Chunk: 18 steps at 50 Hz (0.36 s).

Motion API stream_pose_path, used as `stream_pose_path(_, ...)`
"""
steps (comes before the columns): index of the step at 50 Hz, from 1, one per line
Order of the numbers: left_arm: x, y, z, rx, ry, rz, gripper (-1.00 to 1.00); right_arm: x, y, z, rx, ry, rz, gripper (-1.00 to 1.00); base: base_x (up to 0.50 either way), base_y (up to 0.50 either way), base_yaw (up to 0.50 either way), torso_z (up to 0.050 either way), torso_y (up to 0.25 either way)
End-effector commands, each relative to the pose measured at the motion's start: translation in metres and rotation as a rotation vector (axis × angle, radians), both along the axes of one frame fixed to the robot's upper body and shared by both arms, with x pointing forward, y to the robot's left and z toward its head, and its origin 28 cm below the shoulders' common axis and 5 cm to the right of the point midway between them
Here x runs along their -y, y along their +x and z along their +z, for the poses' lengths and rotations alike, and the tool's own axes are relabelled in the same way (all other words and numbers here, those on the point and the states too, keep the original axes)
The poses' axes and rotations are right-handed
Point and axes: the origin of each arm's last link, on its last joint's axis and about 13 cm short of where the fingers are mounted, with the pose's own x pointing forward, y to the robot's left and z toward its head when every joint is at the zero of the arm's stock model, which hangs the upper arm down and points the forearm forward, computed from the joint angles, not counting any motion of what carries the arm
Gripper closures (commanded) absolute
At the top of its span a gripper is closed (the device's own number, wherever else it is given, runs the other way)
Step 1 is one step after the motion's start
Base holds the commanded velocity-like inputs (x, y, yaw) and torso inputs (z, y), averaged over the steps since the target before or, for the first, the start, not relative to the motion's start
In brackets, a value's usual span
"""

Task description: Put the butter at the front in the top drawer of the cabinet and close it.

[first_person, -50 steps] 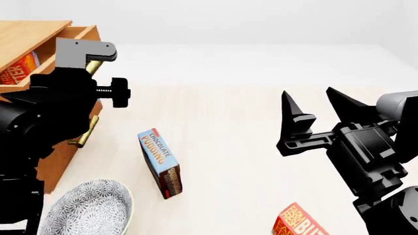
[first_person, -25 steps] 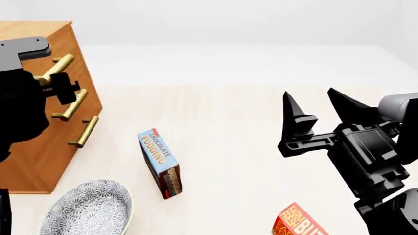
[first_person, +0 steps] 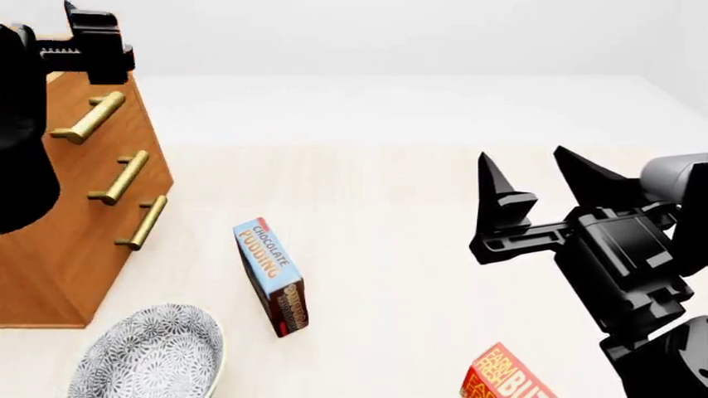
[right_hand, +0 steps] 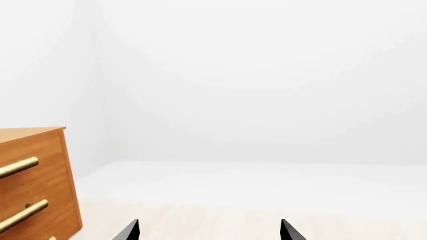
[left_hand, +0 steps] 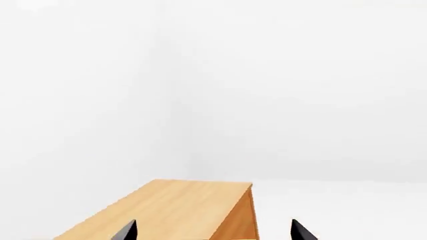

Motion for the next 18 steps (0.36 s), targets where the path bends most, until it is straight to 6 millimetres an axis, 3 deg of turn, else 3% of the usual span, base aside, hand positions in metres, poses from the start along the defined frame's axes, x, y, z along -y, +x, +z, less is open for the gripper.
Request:
stream_pose_path(1,0.044,-0.046,0.016,0.345,0.273,-0.178,-1.00,-0.001,0.001,0.000,-0.002,-0.004,0.007,-1.00,0.00,0.00,0.00,0.000,0.000)
stream_pose_path(10,0.056,-0.039,-0.021,0.527,0.301,-0.224,-1.00,-0.001,0.002,-0.004,-0.005,-0.004,0.011,-1.00,0.00,0.00,0.00,0.000,0.000)
stream_pose_path(18,0.060,-0.044,-0.036,0.635,0.231,-0.247,-1.00,-0.003,0.005,-0.007,-0.005,-0.003,0.023,-1.00,0.00,0.00,0.00,0.000,0.000)
